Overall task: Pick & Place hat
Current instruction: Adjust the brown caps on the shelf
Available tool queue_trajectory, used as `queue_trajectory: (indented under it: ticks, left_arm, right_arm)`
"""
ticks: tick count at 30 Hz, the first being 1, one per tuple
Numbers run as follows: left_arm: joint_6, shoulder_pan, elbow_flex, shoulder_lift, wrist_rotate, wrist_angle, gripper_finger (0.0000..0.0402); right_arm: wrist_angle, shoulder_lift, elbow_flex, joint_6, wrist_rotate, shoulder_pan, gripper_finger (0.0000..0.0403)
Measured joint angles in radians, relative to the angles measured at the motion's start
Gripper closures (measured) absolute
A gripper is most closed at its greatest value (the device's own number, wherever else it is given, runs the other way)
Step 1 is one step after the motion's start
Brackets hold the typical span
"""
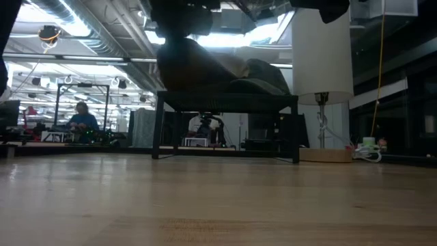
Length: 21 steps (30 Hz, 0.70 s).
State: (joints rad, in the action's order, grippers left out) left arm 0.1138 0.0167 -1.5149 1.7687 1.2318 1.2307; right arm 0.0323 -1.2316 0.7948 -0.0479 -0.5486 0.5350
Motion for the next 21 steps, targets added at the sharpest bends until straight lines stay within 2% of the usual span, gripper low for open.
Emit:
queue_trajectory:
  ticks: [3,7,10,14,21]
  left_arm:
    - [0.005,0.010,0.000,0.021,0.135,-0.001,0.0357]
    - [0.045,0.016,0.000,0.023,0.148,0.000,0.0376]
    - [0.085,0.011,0.000,0.015,0.052,-0.001,0.0369]
    - [0.084,-0.015,0.001,0.012,-0.125,0.000,0.0327]
    - [0.096,-0.045,0.012,0.012,-0.232,0.000,0.0248]
  right_arm:
    - [0.000,0.000,0.000,0.000,0.002,0.000,0.0299]
    - [0.000,0.000,0.000,0.000,0.002,0.000,0.0299]
    - [0.000,0.000,0.000,0.001,0.002,0.000,0.0299]
    - [0.000,0.000,0.000,0.000,0.003,0.000,0.0299]
    - [0.008,0.000,0.000,0.000,0.003,0.000,0.0299]
